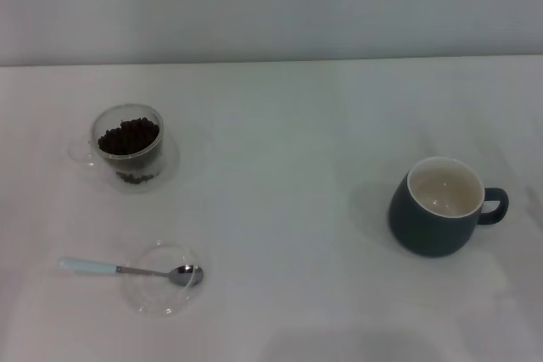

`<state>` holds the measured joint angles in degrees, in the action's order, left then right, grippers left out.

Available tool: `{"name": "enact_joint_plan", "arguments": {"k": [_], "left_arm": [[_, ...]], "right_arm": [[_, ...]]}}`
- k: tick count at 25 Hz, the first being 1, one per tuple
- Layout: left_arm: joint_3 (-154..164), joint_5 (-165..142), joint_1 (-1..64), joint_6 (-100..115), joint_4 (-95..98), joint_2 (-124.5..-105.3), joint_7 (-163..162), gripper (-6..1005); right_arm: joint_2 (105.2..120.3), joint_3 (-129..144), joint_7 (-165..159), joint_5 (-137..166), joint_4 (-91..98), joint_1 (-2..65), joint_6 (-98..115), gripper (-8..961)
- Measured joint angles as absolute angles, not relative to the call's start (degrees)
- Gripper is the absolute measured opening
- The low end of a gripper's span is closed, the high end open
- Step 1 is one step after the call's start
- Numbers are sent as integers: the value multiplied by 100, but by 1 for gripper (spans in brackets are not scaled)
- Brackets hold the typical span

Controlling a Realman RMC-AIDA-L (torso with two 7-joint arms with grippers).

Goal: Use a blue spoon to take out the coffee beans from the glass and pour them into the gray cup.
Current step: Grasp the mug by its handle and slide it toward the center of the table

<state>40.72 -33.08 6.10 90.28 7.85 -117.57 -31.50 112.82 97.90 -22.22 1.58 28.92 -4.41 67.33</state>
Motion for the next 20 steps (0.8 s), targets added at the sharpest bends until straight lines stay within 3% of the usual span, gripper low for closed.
{"name": "enact_joint_plan", "arguments": {"k": [6,15,20], "left_arm": [[4112,-3315,779,9010,797,-11717,-3127,876],[4096,-3312,845,9010,931,-11810,-3130,874],[4092,-3317,844,9011,940,-11827,-3128,873]], "right_arm": [[11249,9804,-2355,315,2428,-616,7292,784],[11503,9813,-2263,402,1282,-66,7808,773],[11520,9840,-2242,404,1084,139,7838,766]]}}
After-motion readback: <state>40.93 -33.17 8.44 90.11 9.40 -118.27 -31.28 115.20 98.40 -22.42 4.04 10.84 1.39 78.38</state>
